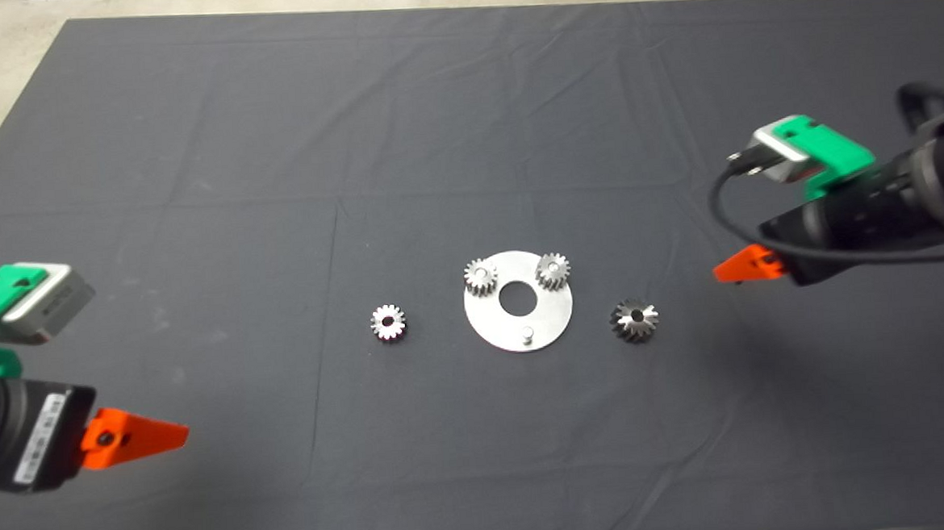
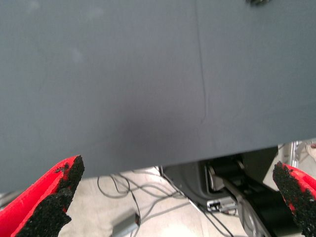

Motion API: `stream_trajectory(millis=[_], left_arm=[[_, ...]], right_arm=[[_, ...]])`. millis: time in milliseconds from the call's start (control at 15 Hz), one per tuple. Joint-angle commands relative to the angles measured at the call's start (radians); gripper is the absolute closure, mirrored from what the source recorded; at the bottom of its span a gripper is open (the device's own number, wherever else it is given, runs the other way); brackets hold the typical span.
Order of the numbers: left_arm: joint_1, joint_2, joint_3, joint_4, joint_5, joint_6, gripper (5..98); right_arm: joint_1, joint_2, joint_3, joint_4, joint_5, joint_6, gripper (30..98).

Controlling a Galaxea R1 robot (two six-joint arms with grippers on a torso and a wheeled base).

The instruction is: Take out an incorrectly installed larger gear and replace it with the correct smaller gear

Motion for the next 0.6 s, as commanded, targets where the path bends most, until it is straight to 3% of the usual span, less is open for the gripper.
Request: stream_trajectory(millis=[0, 67, 200, 333, 400, 533], left_arm=[[0.096, 0.117, -0.057, 0.139, -0.007, -0.007, 5.4], [0.1, 0.128, -0.067, 0.183, -0.007, -0.037, 5.4], [0.115, 0.151, -0.1, 0.217, -0.008, -0.052, 5.4], [0.179, 0.237, -0.147, 0.27, -0.005, -0.053, 5.4], [0.194, 0.283, -0.166, 0.292, -0.001, -0.059, 5.4], [0.226, 0.315, -0.211, 0.303, -0.007, -0.081, 5.4]], right_arm=[[0.177, -0.058, 0.045, 0.211, -0.039, -0.01, 42.8], [0.177, -0.068, 0.046, 0.211, -0.039, -0.01, 41.6], [0.177, -0.076, 0.049, 0.214, -0.041, -0.01, 41.6], [0.177, -0.088, 0.046, 0.214, -0.041, -0.012, 41.6], [0.177, -0.085, 0.049, 0.214, -0.041, -0.016, 41.4], [0.177, -0.093, 0.054, 0.216, -0.041, -0.016, 37.0]])
